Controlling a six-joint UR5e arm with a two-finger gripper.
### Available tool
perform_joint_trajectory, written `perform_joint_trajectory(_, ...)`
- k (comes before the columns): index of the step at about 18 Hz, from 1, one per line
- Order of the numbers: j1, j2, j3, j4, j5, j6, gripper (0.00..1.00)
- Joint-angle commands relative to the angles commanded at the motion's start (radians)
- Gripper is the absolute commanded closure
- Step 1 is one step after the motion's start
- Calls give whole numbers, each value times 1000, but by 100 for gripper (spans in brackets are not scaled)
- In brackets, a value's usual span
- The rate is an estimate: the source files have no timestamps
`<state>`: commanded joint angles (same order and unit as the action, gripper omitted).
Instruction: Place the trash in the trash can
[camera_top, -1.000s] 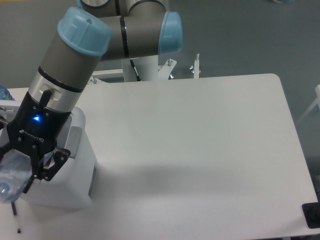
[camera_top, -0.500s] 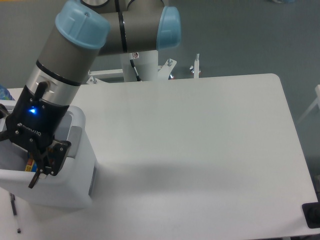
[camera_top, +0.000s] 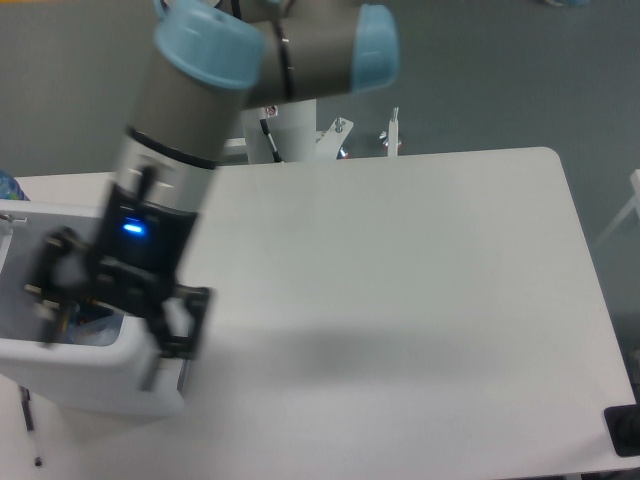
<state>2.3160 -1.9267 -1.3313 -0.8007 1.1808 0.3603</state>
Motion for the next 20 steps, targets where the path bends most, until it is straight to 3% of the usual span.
perform_joint_trajectory(7, 160, -15, -98, 0, 65, 147, 0)
perform_joint_trajectory(10, 172, -17, -140, -2, 75, 202, 0)
perform_joint_trajectory(13, 172, -15, -161, -9, 175, 294, 0)
perform_joint_trajectory(20, 177, -9, -149, -210, 258, 569, 0)
